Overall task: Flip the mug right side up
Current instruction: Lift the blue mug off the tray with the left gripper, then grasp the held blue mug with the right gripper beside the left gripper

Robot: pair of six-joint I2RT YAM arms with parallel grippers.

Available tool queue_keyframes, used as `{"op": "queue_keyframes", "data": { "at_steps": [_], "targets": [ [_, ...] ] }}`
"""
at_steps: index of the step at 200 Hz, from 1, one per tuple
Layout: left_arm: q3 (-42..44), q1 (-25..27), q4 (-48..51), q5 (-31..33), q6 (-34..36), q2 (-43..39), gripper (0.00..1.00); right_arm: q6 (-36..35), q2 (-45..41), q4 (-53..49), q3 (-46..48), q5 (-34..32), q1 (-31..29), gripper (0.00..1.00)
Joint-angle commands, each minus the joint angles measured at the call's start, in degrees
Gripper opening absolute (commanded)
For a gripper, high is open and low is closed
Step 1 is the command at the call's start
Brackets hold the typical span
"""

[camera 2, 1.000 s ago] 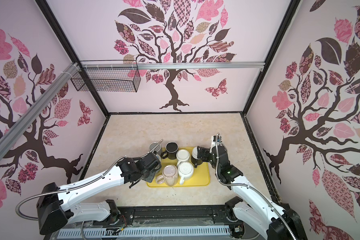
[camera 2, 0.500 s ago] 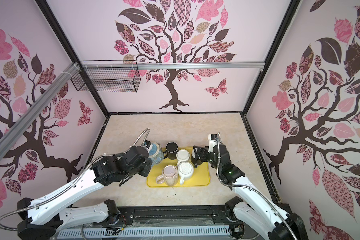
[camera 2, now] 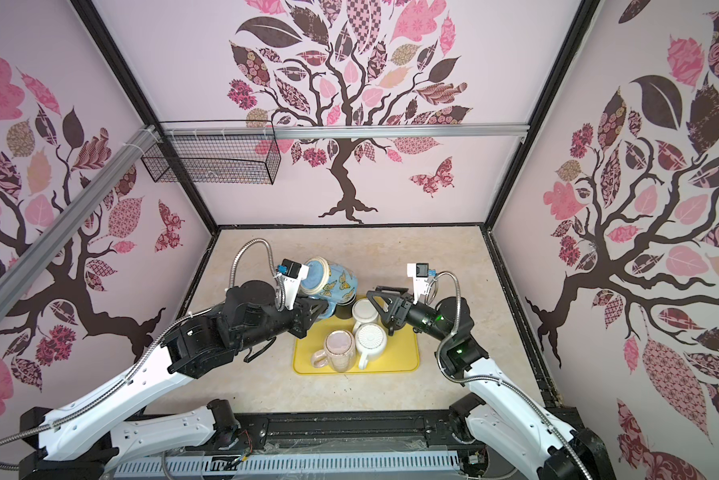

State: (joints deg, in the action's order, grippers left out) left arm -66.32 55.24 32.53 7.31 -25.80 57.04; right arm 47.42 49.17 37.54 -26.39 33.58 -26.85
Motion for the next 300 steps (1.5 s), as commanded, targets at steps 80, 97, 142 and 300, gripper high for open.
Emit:
{"op": "queue_keyframes", "data": {
  "at_steps": [80, 97, 142, 300],
  "targets": [
    [5.05, -1.69, -31.0, -10.68, -9.1, -2.5, 0.0, 12.13, 4.13, 21.87, -0.88, 5.55, -4.35, 0.67],
    [7.21, -1.81, -34.52, -12.08, -10.56, -2.29, 0.0, 12.44, 5.02, 22.74, -1.12, 4.2, -4.39, 0.66],
    [11.92, -1.81, -41.37, -13.99, -13.67, -1.66, 0.0, 17.09, 11.1, 31.1, -1.71, 4.67, -4.57, 0.63],
    [19.35, -1.81, -53.57, -20.21, -20.2, 1.55, 0.0, 25.45, 18.51, 42.98, -4.15, 0.6, -6.52, 0.29]
  ]
}}
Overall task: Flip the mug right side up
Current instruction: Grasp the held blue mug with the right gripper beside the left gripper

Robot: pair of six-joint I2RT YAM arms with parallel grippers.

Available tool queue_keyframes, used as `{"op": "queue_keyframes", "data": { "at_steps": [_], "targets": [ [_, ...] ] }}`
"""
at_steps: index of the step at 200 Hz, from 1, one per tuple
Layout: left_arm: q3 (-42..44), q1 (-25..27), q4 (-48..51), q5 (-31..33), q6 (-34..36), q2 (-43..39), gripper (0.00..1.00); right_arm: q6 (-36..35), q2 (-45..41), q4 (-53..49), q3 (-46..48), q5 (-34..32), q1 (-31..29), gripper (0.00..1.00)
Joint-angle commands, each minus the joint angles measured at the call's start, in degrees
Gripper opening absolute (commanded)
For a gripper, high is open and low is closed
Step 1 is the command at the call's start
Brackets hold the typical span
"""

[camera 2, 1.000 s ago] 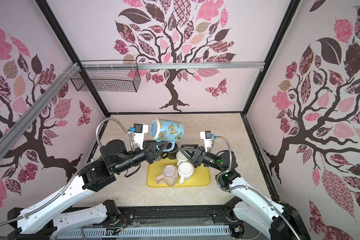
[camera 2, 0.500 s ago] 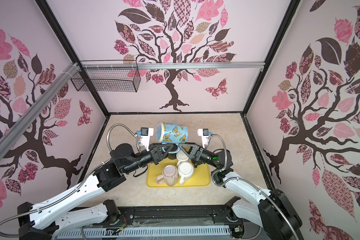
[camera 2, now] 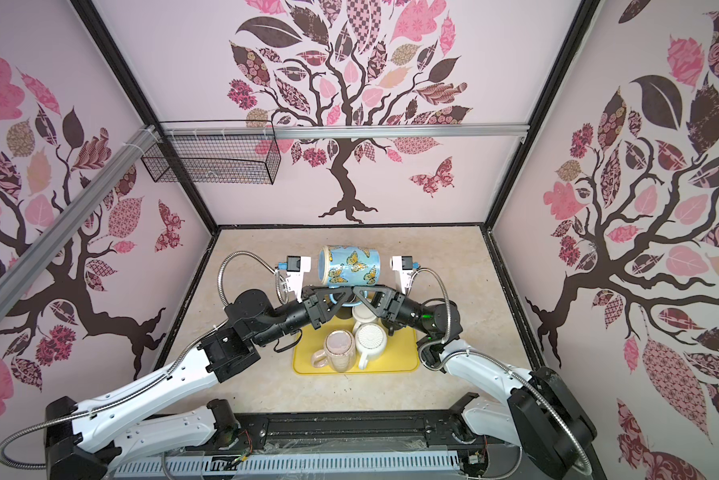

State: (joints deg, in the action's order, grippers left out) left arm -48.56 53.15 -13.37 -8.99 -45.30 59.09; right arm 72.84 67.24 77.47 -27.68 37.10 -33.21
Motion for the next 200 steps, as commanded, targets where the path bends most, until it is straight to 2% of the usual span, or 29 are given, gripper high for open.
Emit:
{"op": "queue_keyframes", "data": {
  "at_steps": [1, 11, 21, 40, 62, 81, 100, 168, 189, 200],
  "targets": [
    [1.65, 0.29, -7.7, -3.87, -0.78, -0.49, 0.0, -0.01, 0.39, 3.09, -2.84, -2.96, -0.17, 0.28],
    [2.37, 0.29, -7.66, -3.73, -0.76, -1.01, 0.0, 0.01, 0.33, 3.43, -2.51, -3.92, -0.12, 0.19],
    [3.35, 0.29, -7.15, -2.93, -0.76, -1.91, 0.0, -0.05, 0.35, 3.86, -2.45, -4.4, -0.16, 0.16],
    [4.98, 0.22, -5.92, -0.41, -1.14, -3.4, 0.0, -0.5, 0.48, 3.48, -3.11, -4.26, -0.16, 0.0],
    [5.29, -0.09, -3.24, 0.5, -0.76, -4.34, 0.0, -1.04, 0.76, 3.22, -3.93, -3.38, -0.15, 0.0],
    [5.61, -0.87, -0.78, 2.49, -1.15, -5.93, 0.33, -1.68, 0.53, 2.11, -4.03, -2.82, -0.12, 0.0],
    [5.92, -1.94, 1.14, 3.29, -1.68, -7.36, 0.4, -2.25, 0.25, 1.41, -3.49, -2.78, -0.17, 0.0],
    [6.07, -3.82, 0.43, 0.52, -2.78, -6.21, 0.34, -3.26, 1.75, 0.02, -5.43, 0.69, -0.9, 0.0],
    [5.5, -3.83, 0.12, -0.75, -2.78, -5.02, 0.2, -4.08, 1.41, -1.36, -5.04, 0.36, -1.15, 0.0],
    [5.4, -3.84, 0.06, -1.28, -2.85, -4.58, 0.09, -4.56, 1.14, -1.81, -4.85, 0.17, -1.24, 0.0]
  ]
}}
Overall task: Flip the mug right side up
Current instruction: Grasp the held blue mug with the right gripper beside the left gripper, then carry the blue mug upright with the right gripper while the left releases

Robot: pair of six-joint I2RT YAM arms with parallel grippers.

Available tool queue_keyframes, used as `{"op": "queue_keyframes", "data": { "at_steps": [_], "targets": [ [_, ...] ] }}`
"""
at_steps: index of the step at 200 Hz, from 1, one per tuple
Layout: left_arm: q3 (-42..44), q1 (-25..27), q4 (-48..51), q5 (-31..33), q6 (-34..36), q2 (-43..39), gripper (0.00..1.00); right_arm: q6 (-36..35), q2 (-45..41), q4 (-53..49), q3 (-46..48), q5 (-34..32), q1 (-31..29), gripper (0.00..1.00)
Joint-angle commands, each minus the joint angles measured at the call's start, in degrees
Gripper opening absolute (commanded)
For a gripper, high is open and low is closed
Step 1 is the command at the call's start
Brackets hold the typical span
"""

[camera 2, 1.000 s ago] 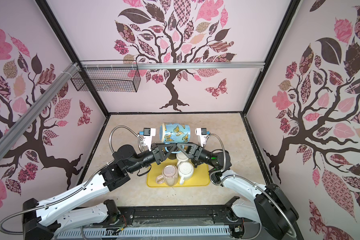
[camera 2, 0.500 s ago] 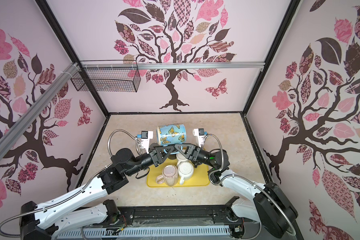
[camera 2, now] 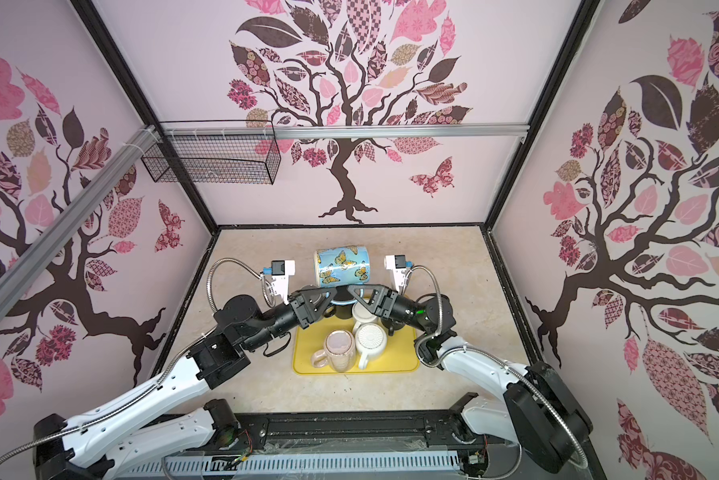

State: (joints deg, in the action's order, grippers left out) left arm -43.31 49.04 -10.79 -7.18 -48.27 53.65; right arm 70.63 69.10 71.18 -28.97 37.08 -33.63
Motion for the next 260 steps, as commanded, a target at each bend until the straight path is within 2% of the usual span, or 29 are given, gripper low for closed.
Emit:
{"op": "queue_keyframes", "data": {
  "at_steps": [1, 8, 41, 49, 61, 86, 94, 130, 135, 144, 164, 167, 180, 183, 191, 214, 235, 248, 260],
  "targets": [
    [0.16, 0.27, -2.5, -3.14, 0.11, 0.94, 0.08, -2.39, -0.72, 4.36, -3.55, 0.23, -0.83, 0.0],
    [0.2, 0.27, -2.58, -3.55, 0.02, 1.09, 0.0, -2.65, -0.87, 3.94, -3.64, 0.11, -0.83, 0.0],
    [0.42, 0.31, -2.8, -6.1, -0.85, 2.59, 0.0, -3.59, -1.44, 2.61, -3.72, -0.56, -0.83, 0.0],
    [0.55, 0.27, -2.97, -7.24, -1.1, 2.88, 0.0, -3.61, -1.47, 2.19, -3.77, -0.69, -0.82, 0.07],
    [0.92, 0.27, -3.6, -8.74, -1.71, 3.31, 0.0, -3.57, -1.3, 2.14, -3.95, -0.78, -0.76, 0.08],
    [1.95, 0.35, -4.42, -10.7, -2.53, 3.56, 0.0, -3.27, -0.92, 2.61, -4.13, -0.93, -0.83, 0.22],
    [2.27, 0.27, -4.56, -10.8, -2.53, 3.62, 0.0, -3.15, -0.77, 2.56, -4.08, -1.43, -0.79, 0.23],
    [4.07, 0.27, -5.2, -12.07, -2.47, 3.48, 0.0, -2.7, 0.3, 3.9, -3.62, -3.36, -0.81, 0.19],
    [4.19, 0.28, -5.17, -12.24, -2.45, 3.51, 0.0, -2.61, 0.6, 4.1, -3.84, -3.33, -0.83, 0.15],
    [4.45, 0.27, -5.13, -12.38, -2.15, 3.44, 0.0, -2.6, 1.17, 4.4, -4.35, -3.21, -0.76, 0.0],
    [3.17, -0.21, -0.23, -11.96, 0.97, 2.85, 0.0, -3.29, 1.69, 2.91, -5.15, -4.85, -0.76, 0.0],
    [2.84, -0.37, 0.79, -11.45, 1.68, 2.63, 0.09, -3.66, 1.52, 2.16, -5.24, -5.04, -0.74, 0.0],
    [1.25, -0.84, 9.09, -7.06, 4.65, 1.31, 0.69, -7.06, 0.28, -5.64, -6.63, -6.27, -0.53, 0.0],
    [0.79, -0.85, 11.08, -5.19, 5.61, 0.97, 0.79, -8.28, -0.15, -8.56, -7.24, -6.59, -0.49, 0.0],
    [-0.65, -0.82, 16.91, 0.1, 7.36, 0.15, 0.95, -12.24, -1.07, -16.21, -9.36, -7.06, -0.54, 0.0],
    [-4.29, -1.04, 29.95, 12.74, 12.27, -1.64, 0.97, -22.31, -2.63, -33.66, -14.88, -9.84, -0.13, 0.0],
    [-5.03, -1.09, 34.73, 19.85, 14.92, -4.5, 0.96, -31.48, -3.0, -50.64, -21.33, -16.56, 0.47, 0.0],
    [-3.88, -2.64, 34.19, 18.52, 14.77, -6.82, 0.96, -37.76, -1.88, -60.14, -25.83, -21.87, 0.78, 0.0],
    [-4.34, -7.23, 35.25, 9.87, 13.01, -6.9, 0.97, -42.66, -0.52, -64.67, -28.6, -26.29, 1.79, 0.0]
  ]
}}
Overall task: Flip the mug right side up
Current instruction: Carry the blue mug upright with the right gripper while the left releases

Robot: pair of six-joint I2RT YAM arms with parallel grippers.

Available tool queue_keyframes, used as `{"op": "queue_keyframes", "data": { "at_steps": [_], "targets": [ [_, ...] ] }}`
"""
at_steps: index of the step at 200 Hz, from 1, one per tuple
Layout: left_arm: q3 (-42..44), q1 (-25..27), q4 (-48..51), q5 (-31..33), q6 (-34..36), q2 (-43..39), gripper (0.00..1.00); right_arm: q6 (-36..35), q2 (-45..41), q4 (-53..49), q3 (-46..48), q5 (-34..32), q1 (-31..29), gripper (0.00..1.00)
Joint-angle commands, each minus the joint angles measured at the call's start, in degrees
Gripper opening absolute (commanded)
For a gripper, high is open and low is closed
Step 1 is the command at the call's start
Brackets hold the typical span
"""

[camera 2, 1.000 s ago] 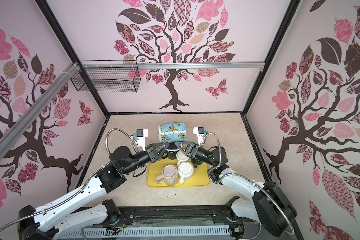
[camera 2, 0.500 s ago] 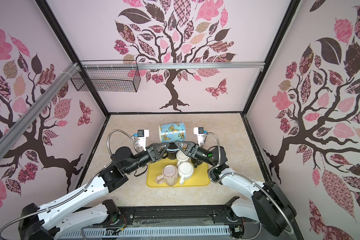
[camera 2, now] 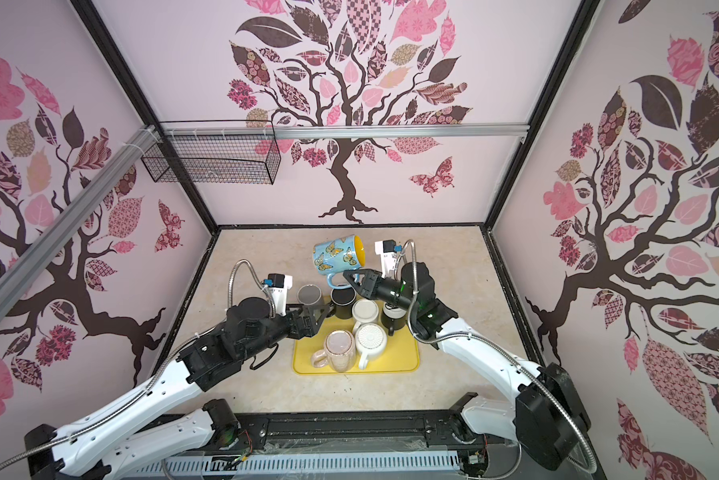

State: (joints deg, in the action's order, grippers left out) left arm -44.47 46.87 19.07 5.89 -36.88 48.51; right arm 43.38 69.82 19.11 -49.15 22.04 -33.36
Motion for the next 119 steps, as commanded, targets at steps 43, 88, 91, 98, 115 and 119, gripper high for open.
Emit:
{"op": "queue_keyframes", "data": {
  "at_steps": [43, 88, 91, 98, 115, 119],
  "targets": [
    [-2.46, -12.48, 7.92, -13.22, 3.72, -3.4, 0.96, -25.12, 4.48, -21.4, -15.71, -17.42, 14.85, 0.0],
    [-3.49, -13.29, 8.67, -14.88, 5.0, -2.54, 0.96, -37.79, 18.45, -37.64, -32.82, -27.12, 23.53, 0.0],
    [-3.42, -13.23, 8.62, -15.1, 5.14, -2.48, 0.96, -38.3, 18.85, -37.94, -33.26, -27.23, 23.95, 0.0],
    [-3.43, -13.29, 8.7, -15.46, 5.31, -2.26, 0.96, -38.79, 19.5, -38.34, -33.8, -27.07, 24.92, 0.0],
    [-3.68, -13.34, 9.87, -16.13, 5.81, -1.65, 0.96, -39.59, 20.77, -39.7, -35.16, -28.47, 26.01, 0.0],
    [-3.7, -13.3, 10.08, -16.44, 5.78, -1.58, 0.97, -39.88, 21.13, -40.33, -35.56, -29.15, 26.05, 0.0]
  ]
}}
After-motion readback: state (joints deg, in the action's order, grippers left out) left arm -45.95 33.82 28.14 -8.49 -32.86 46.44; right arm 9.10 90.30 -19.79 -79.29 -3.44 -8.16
